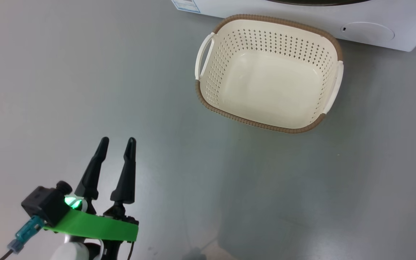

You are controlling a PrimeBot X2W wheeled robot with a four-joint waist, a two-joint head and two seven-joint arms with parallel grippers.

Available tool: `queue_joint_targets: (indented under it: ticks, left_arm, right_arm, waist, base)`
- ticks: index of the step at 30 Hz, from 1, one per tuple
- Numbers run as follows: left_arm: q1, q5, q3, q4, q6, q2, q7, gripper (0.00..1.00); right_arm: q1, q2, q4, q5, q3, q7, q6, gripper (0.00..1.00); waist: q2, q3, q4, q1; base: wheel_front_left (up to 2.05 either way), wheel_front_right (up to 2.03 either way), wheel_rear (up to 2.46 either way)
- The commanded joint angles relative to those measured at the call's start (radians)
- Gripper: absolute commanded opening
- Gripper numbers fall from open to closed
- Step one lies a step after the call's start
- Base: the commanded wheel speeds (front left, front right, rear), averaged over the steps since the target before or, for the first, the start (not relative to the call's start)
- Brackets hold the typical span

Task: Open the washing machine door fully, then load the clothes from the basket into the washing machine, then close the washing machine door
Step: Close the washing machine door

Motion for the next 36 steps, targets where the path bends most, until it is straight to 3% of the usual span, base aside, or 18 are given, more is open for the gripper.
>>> queue_joint_targets:
  ticks: [1,9,16,18,20,22,23,24,25,26,36]
  left_arm:
    - [0.010,-0.008,0.039,-0.026,-0.003,0.036,-0.006,1.00]
    - [0.004,-0.012,0.054,-0.031,-0.003,0.033,-0.006,1.00]
    - [-0.004,-0.053,0.060,-0.018,-0.003,0.039,-0.006,1.00]
    - [-0.004,-0.050,0.067,-0.013,-0.003,0.043,-0.006,1.00]
    - [0.001,-0.038,0.076,-0.005,-0.003,0.047,-0.006,1.00]
    - [0.008,-0.021,0.090,0.008,-0.003,0.049,-0.006,1.00]
    - [0.014,-0.016,0.099,0.016,-0.003,0.047,-0.006,1.00]
    - [0.019,-0.007,0.107,0.025,-0.003,0.047,-0.006,1.00]
    - [0.024,0.001,0.111,0.031,-0.003,0.047,-0.006,1.00]
    - [0.030,0.012,0.113,0.038,-0.003,0.048,-0.006,1.00]
    - [0.131,0.077,0.171,0.071,-0.003,0.036,-0.006,1.00]
  right_arm:
    - [-0.033,0.014,-0.017,-0.008,-0.001,0.004,0.000,0.00]
    - [-0.009,0.045,-0.032,-0.009,0.011,0.004,0.000,0.00]
    - [0.091,0.076,-0.122,0.080,0.090,0.004,0.000,0.00]
    - [0.146,0.083,-0.159,0.111,0.110,0.004,0.000,0.13]
    - [0.212,0.086,-0.185,0.134,0.146,0.004,0.000,0.35]
    - [0.282,0.096,-0.217,0.163,0.168,0.004,0.000,0.46]
    - [0.320,0.102,-0.236,0.177,0.175,0.004,0.000,0.59]
    - [0.359,0.109,-0.251,0.191,0.186,0.004,0.000,0.84]
    - [0.397,0.111,-0.267,0.204,0.197,0.004,0.000,0.96]
    - [0.436,0.114,-0.281,0.217,0.203,0.004,0.000,1.00]
    - [0.753,0.135,-0.380,0.302,0.228,0.004,0.000,1.00]
  waist:
    - [0.0000,0.001,0.002,0.0000]
    - [0.0000,-0.006,-0.019,0.0000]
    - [0.0000,-0.051,-0.067,0.0000]
    - [0.0000,-0.073,-0.087,0.0000]
    - [0.0000,-0.101,-0.109,0.0000]
    - [0.0000,-0.134,-0.135,0.0000]
    - [0.0000,-0.153,-0.148,0.0000]
    - [0.0000,-0.172,-0.163,0.0000]
    - [0.0000,-0.192,-0.177,0.0000]
    - [0.0000,-0.213,-0.192,0.0000]
    - [0.0000,-0.400,-0.340,0.0000]
  base:
    - [0.00,0.00,0.00]
    - [0.00,0.00,0.00]
    - [0.00,0.00,0.00]
    - [0.00,0.00,0.00]
    - [0.00,0.00,0.00]
    - [0.00,0.00,0.00]
    - [0.00,0.00,0.00]
    - [0.00,0.00,0.00]
    - [0.00,0.00,0.00]
    - [0.00,0.00,0.00]
    - [0.00,0.00,0.00]
